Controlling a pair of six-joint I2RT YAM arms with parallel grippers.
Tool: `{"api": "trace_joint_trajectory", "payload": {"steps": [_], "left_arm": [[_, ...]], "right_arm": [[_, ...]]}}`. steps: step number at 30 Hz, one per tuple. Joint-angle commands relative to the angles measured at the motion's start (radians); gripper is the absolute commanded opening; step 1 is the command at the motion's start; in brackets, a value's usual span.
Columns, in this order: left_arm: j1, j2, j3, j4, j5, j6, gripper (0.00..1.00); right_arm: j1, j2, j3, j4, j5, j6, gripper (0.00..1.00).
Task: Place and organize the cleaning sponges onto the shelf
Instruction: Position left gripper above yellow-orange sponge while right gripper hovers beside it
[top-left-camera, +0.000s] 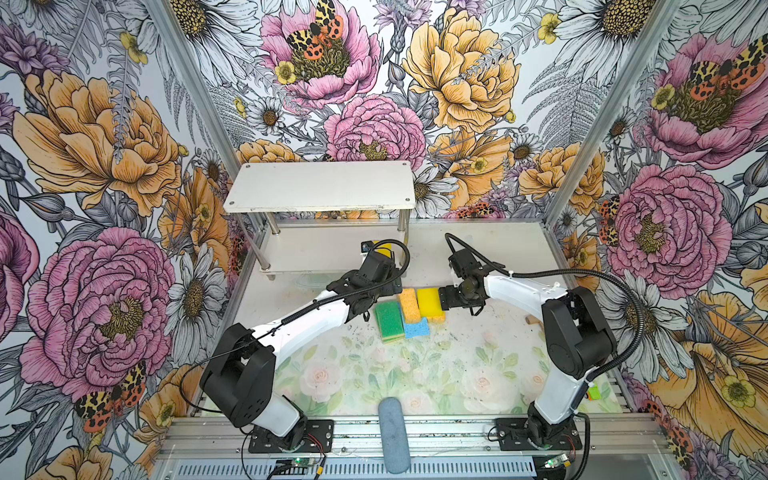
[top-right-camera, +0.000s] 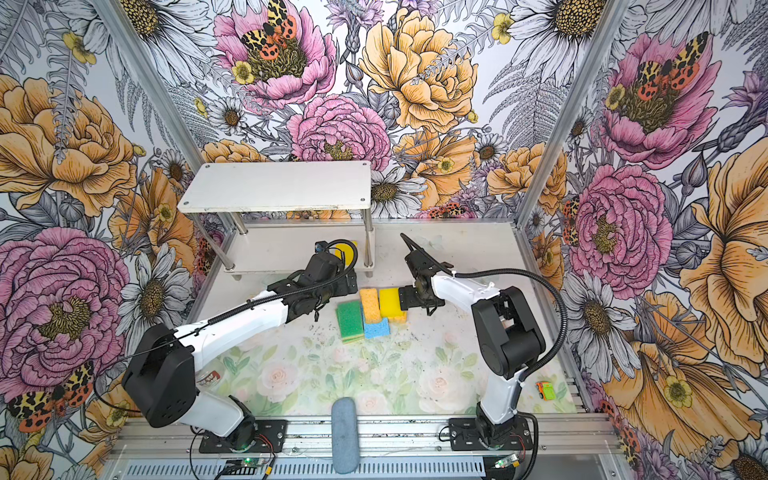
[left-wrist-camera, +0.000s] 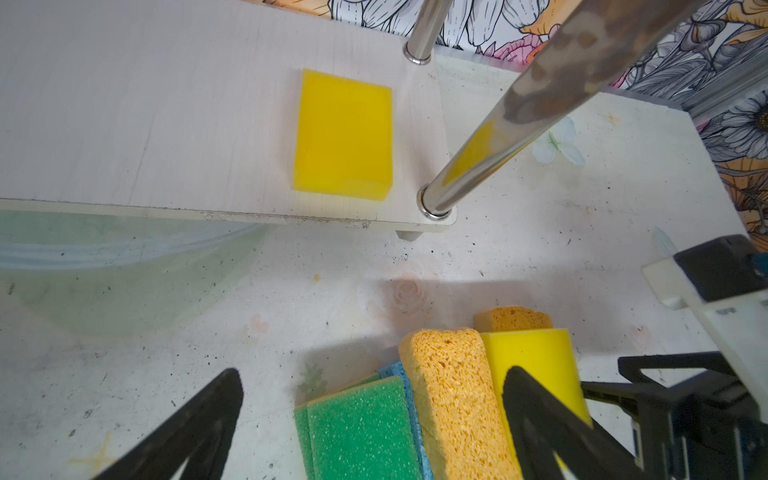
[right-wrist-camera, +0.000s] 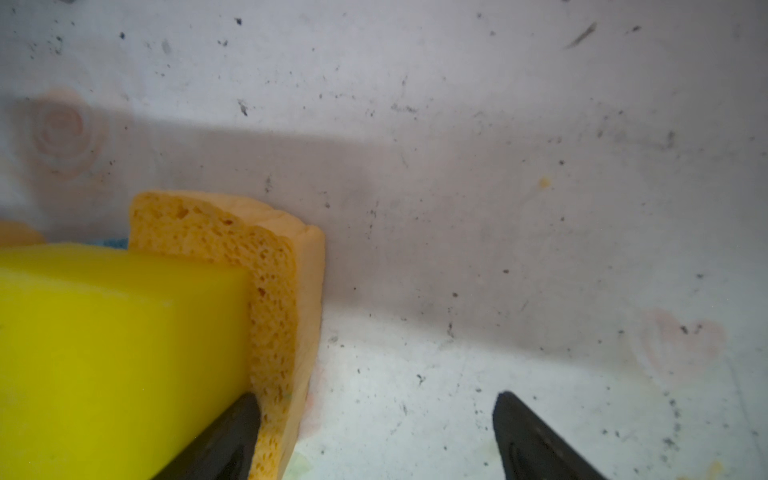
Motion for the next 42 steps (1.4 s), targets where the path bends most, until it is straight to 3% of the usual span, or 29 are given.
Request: {"api": "trace_joint_trajectory", "payload": {"steps": [1,13,20,29,42], "left_arm": [[0.008,-0.029,-0.012,0.005,-0.017,-0.030,0.99],[-0.062,0.027,0.066,0.004,0.033,-0.114,0.99],[-0.136,0.136,0.185,-0.016,0.047,-0.139,0.99],[-0.260,0.303,0.407,-0.166,0.010,-0.189,0.99],[-0.294,0.447,0.491,-0.217,0.044,-0.278,0.99]], "right_arm": [[0.009,0.006,0.014,0.008,0.009,-0.007,0.90],[-0.054,-0.108,-0.030,0.006,-0.045,-0.054,0.91],[-0.140,-0.187,-0.063,0.000,-0.123,-0.090,0.91],[-0.241,-0.241,-0.088,-0.005,-0.156,-0.116,0.91],[-0.312,-0.229,-0.102,-0.013,-0.197,-0.132,0.91]]}}
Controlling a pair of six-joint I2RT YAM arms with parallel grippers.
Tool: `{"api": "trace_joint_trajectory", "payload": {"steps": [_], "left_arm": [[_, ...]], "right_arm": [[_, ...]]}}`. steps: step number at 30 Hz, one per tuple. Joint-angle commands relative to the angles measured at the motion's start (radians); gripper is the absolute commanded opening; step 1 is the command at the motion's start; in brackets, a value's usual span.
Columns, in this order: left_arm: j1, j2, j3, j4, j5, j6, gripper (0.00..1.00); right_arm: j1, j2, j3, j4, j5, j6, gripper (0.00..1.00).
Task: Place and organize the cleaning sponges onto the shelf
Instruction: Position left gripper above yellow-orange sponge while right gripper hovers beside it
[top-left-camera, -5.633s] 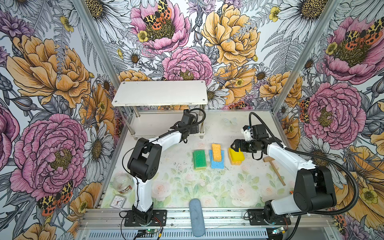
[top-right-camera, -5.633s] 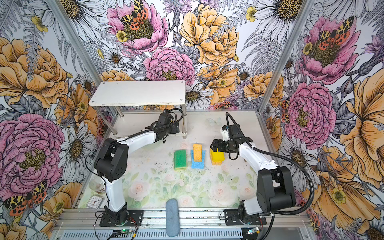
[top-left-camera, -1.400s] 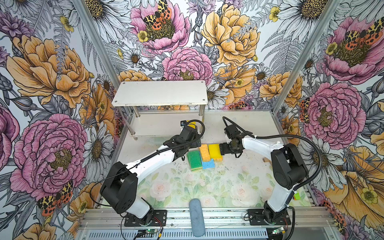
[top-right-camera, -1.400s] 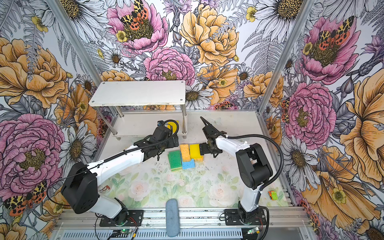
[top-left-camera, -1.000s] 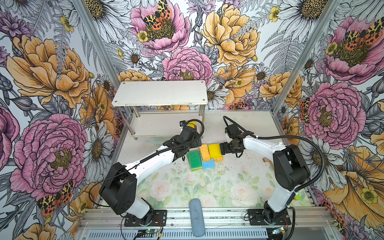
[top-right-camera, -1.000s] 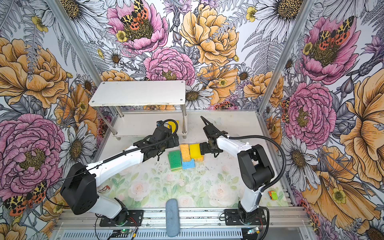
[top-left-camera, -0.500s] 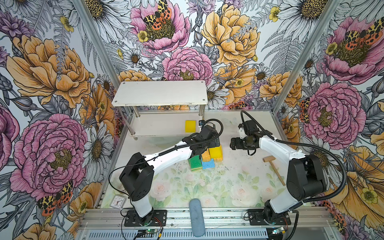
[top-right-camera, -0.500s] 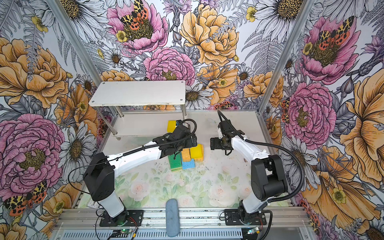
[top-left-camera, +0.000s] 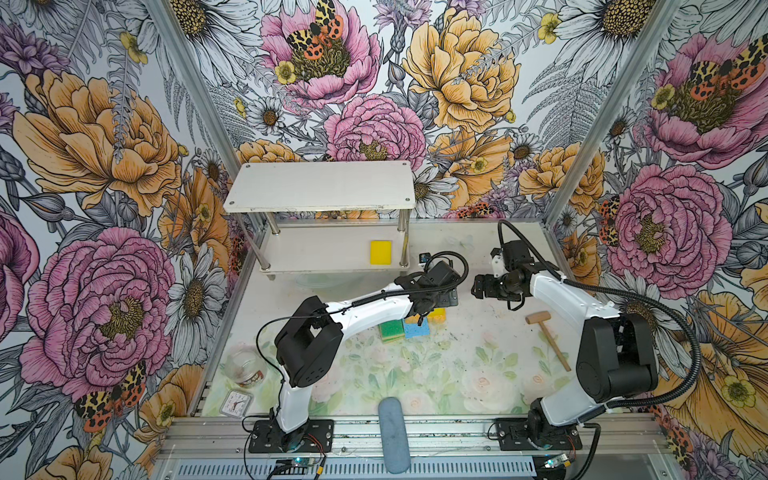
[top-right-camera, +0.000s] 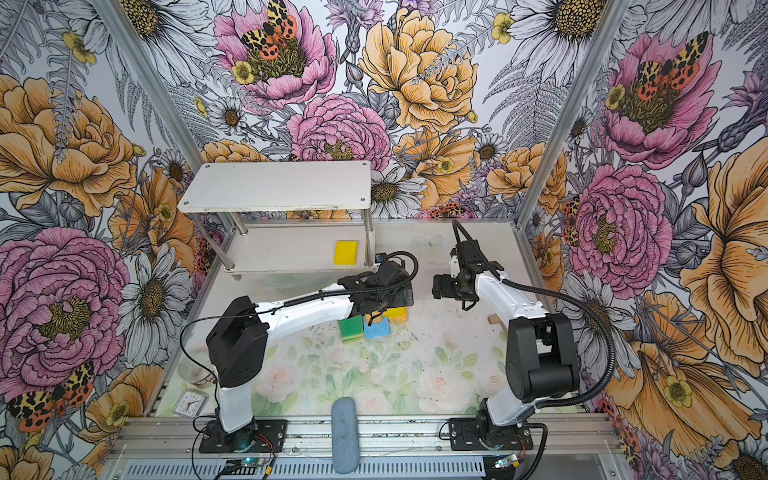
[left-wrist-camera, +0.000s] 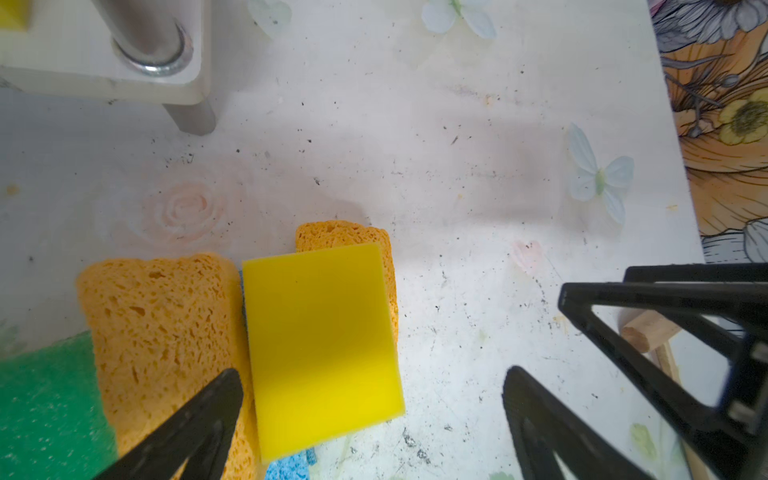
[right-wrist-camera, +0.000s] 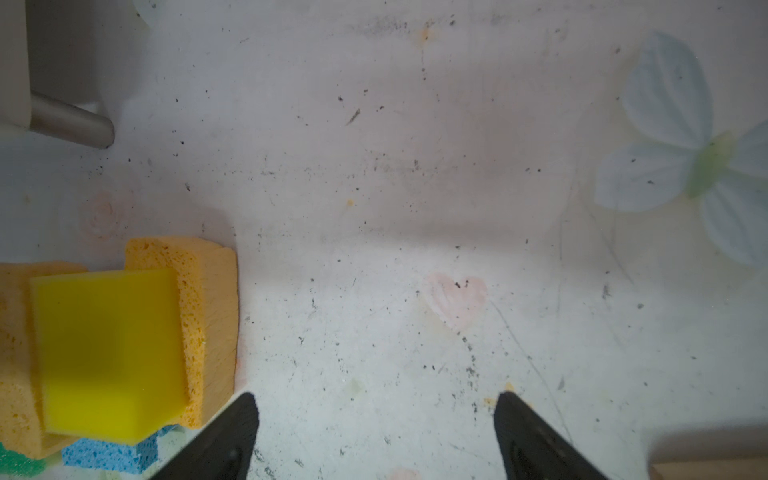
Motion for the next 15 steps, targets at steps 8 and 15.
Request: {"api": "trace_joint_trajectory", "payload": {"steps": [8,15], "left_arm": [[-0.025,0.078,0.098,-0.052,0.021,-0.028,0.99],[-0.034,0.054,0.098,-0.083,-0.035,-0.031,0.99]], "right_arm": [[-0.007,-0.001,-0.015,0.001,-0.027,-0.010,0.91],[-0.008,0.005,-0.012,0.003,-0.039,-0.011,0.91]]}}
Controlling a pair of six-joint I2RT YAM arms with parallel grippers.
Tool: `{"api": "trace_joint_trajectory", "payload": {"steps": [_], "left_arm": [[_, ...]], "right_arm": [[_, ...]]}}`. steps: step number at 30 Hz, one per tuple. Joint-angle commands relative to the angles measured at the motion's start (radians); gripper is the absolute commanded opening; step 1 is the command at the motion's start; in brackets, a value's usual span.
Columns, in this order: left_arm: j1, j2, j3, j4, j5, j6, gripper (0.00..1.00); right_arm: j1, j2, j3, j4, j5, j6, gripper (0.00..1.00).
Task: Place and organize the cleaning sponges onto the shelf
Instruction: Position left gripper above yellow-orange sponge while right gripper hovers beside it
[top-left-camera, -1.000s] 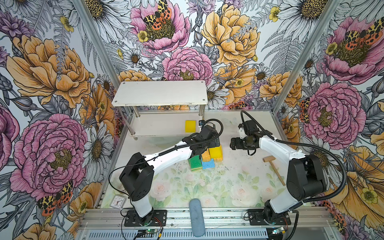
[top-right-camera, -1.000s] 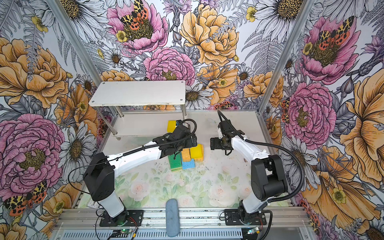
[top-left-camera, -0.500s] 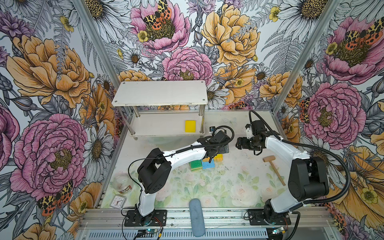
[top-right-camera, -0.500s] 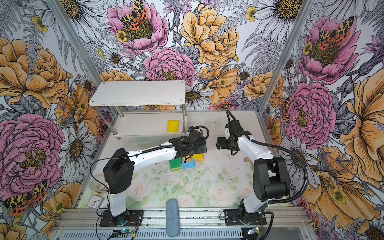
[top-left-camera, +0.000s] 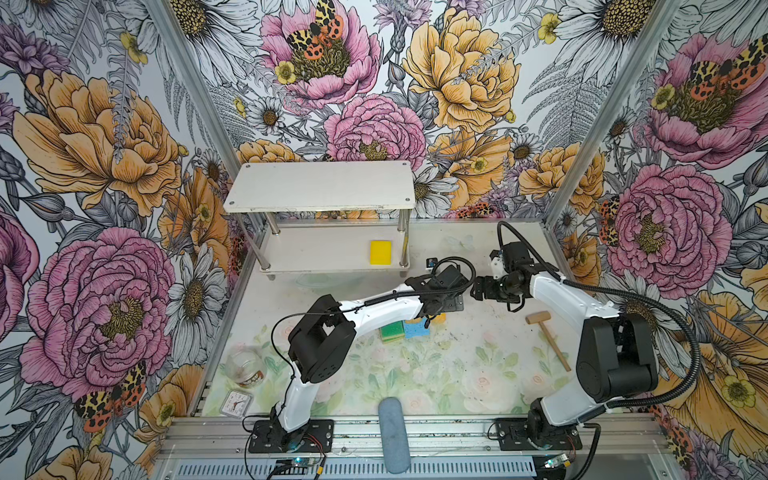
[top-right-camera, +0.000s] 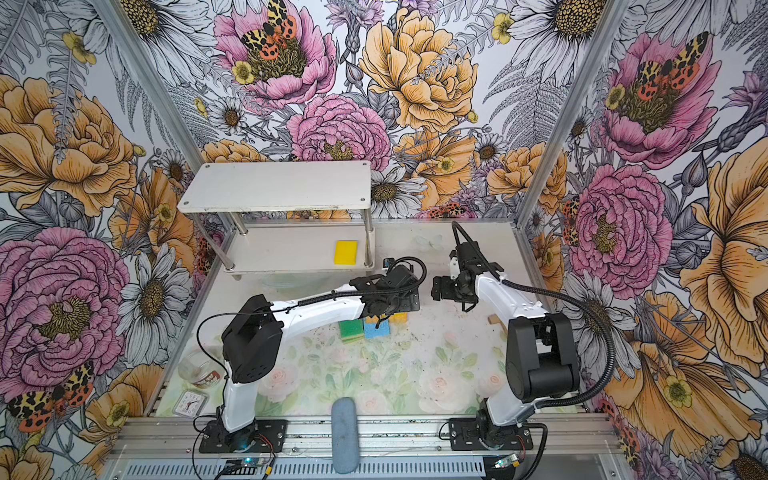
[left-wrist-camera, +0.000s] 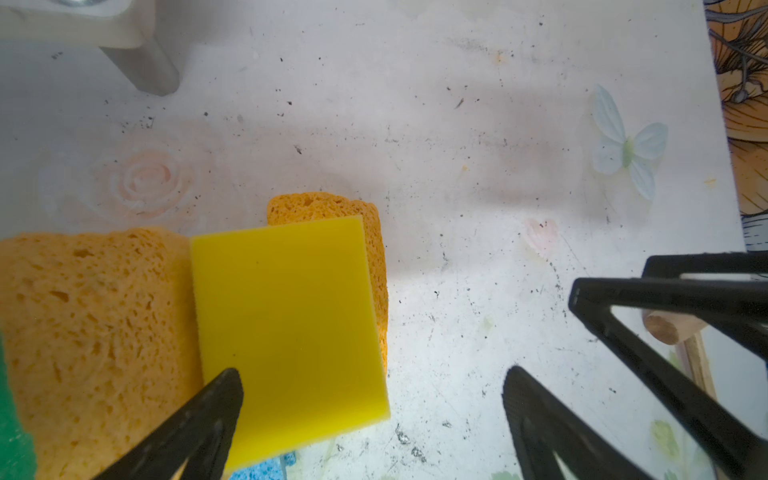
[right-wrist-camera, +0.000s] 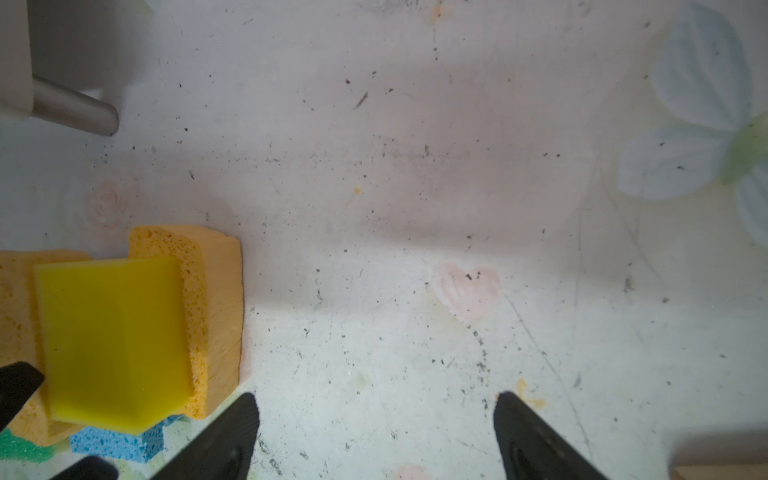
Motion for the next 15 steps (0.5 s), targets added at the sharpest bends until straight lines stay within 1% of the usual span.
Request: {"api": "trace_joint_trajectory", "payload": {"steps": [1,8,15], "left_arm": [[-0.013,-0.020,0.028,-0.029,-0.049,-0.011,0.99],[-0.009,-0.035,-0.001,-0.049,-0.084,-0.036,0.99],[0.013,-0.028,-0.013,-0.052,-0.062,-0.051,0.99]], "right_arm": [[-0.007,0.004,0.002,0.003,-0.018,-0.010,0.91],[-0.007,0.015,0.000,0.005,-0.027,-0.008,0.90],[-0.007,0.021,0.003,0.004,-0.032,-0.006,0.90]]}}
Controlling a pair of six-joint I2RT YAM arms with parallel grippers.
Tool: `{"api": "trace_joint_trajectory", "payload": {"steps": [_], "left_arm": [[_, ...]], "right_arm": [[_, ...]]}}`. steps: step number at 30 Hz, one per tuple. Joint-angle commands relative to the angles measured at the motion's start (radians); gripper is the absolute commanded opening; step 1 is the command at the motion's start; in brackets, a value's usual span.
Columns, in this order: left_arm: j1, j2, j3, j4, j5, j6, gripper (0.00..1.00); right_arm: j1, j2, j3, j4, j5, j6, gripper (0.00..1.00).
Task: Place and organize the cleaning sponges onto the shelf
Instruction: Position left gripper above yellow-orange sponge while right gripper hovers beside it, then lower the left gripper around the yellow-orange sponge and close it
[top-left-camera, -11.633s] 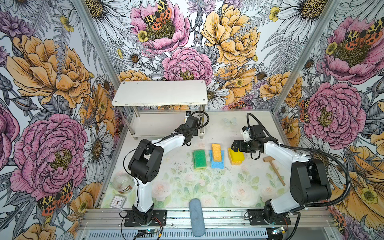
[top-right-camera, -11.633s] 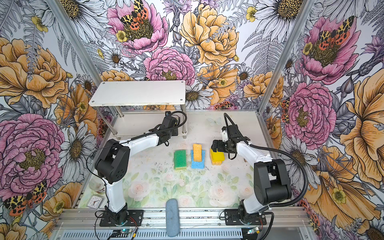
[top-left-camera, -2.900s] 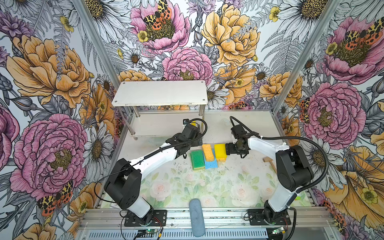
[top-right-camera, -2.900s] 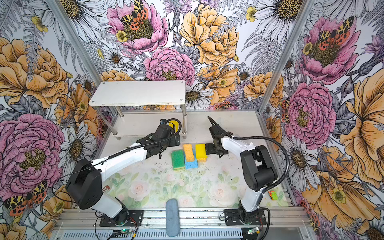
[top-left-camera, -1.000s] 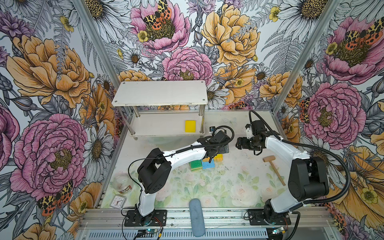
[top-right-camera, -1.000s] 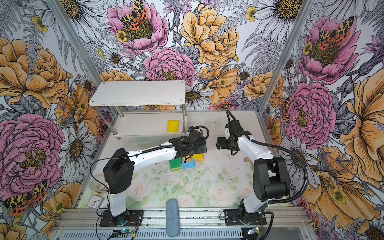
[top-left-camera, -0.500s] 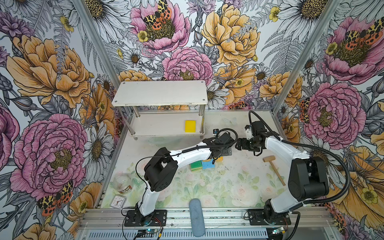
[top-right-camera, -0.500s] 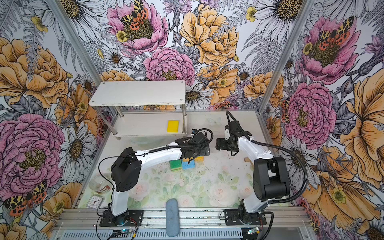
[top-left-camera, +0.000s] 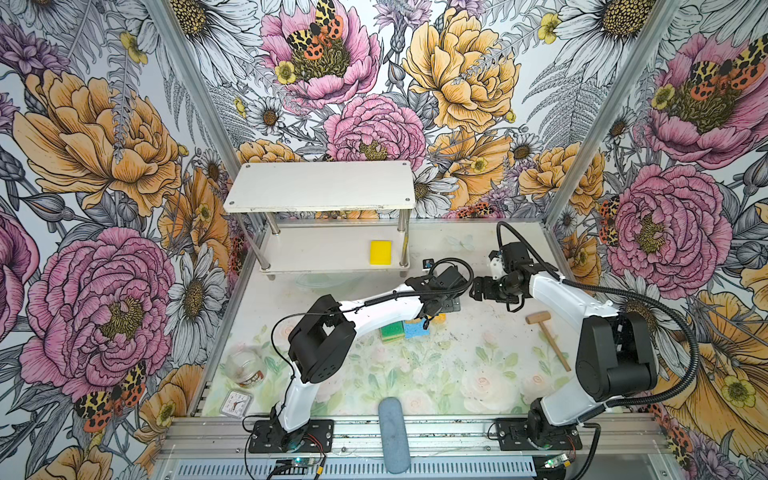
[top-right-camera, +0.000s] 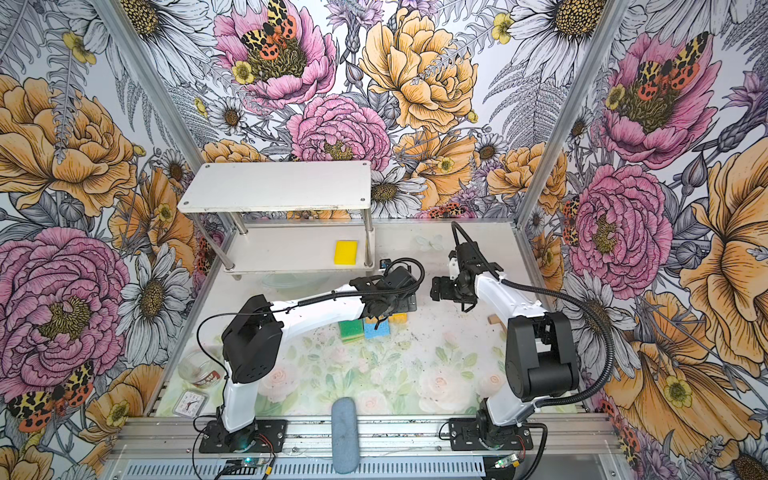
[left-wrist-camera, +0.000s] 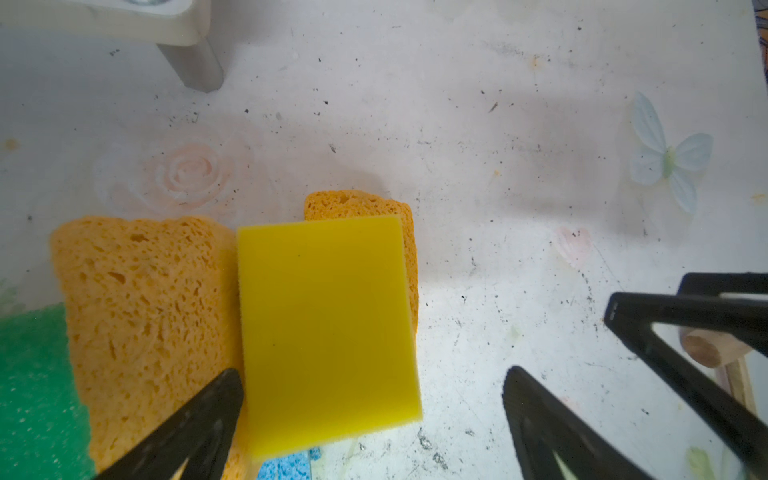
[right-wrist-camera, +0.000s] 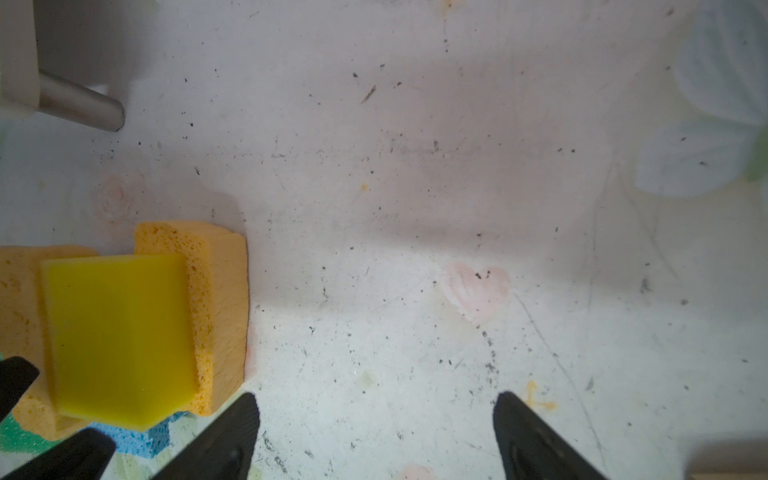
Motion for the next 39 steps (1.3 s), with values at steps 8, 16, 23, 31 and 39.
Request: {"api": "trace_joint_trajectory", "payload": {"steps": [8,16,23,31,39], "left_arm": [[0.019,-0.027,-0.026,-0.008,-0.020,-0.026,0.99],[0.027,-0.005,-0.018,-0.008,-0.013,-0.029,0.99],[0.020,-0.007,-0.002,-0.009,-0.021,-0.020,0.99],[0.016,0.013,0.030,-0.022,-0.026,-0.031,0.99],[0.011,0.046,0.097,-0.081,-0.066,-0.052,0.99]], "right_arm": [[-0.007,0.016,0.003,0.004,-0.013,-0.007,0.90],[-0.007,0.021,0.002,0.004,-0.013,-0.007,0.90],[-0.008,0.022,0.002,0.005,-0.011,-0.007,0.90],[-0.007,0.022,0.000,0.006,-0.013,-0.007,0.90],[-0.008,0.024,-0.002,0.006,-0.019,-0.004,0.90]]}}
